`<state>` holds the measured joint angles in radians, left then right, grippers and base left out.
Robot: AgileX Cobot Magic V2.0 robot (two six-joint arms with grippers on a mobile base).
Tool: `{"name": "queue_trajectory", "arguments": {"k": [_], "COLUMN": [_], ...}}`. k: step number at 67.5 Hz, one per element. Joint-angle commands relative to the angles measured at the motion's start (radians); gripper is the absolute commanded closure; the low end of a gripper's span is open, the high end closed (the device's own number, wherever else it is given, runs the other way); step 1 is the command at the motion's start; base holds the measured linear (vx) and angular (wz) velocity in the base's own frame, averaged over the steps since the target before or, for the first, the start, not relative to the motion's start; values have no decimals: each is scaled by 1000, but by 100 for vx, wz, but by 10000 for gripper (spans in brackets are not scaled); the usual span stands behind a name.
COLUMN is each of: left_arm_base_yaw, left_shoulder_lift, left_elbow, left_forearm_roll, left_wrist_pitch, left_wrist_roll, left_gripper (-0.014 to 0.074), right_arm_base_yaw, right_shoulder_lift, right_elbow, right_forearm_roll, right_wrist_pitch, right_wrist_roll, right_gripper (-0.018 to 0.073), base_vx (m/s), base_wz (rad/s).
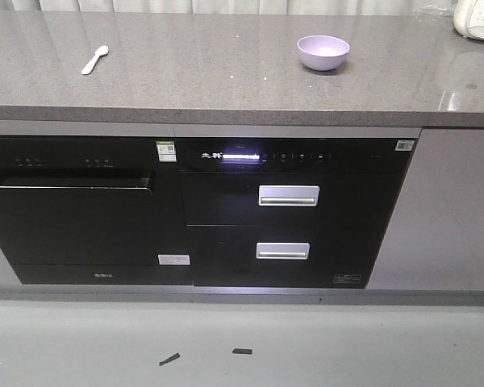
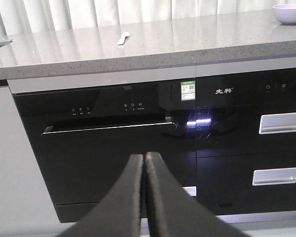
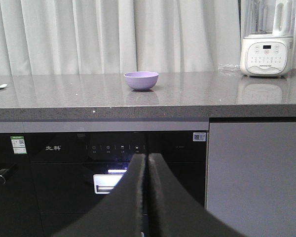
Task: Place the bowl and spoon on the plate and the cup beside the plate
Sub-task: 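Drive the base forward up to the counter edge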
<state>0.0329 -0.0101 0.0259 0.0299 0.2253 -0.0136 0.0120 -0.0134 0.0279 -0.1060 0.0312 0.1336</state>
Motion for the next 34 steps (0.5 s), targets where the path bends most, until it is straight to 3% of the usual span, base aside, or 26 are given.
{"name": "queue_trajectory", "arguments": {"k": [1, 34], "left_arm_base_yaw": [1, 1], "left_shoulder_lift": [-15, -15], "left_elbow": [-8, -8], "left_forearm_roll": [-8, -8], "left_wrist_pitch": [-72, -72], "left_wrist_roll": [-10, -10], "left_gripper": [603, 603], "right_arm_base_yaw": [2, 2], "right_shoulder_lift": [-7, -7], "right_elbow": [4, 4], "right_forearm_roll": [-7, -7], "right_wrist_pitch": [-77, -77], "right_wrist_roll": [-3, -3], "right_gripper": [562, 562], "base_vx": [9, 10], "base_wz": [1, 1]}}
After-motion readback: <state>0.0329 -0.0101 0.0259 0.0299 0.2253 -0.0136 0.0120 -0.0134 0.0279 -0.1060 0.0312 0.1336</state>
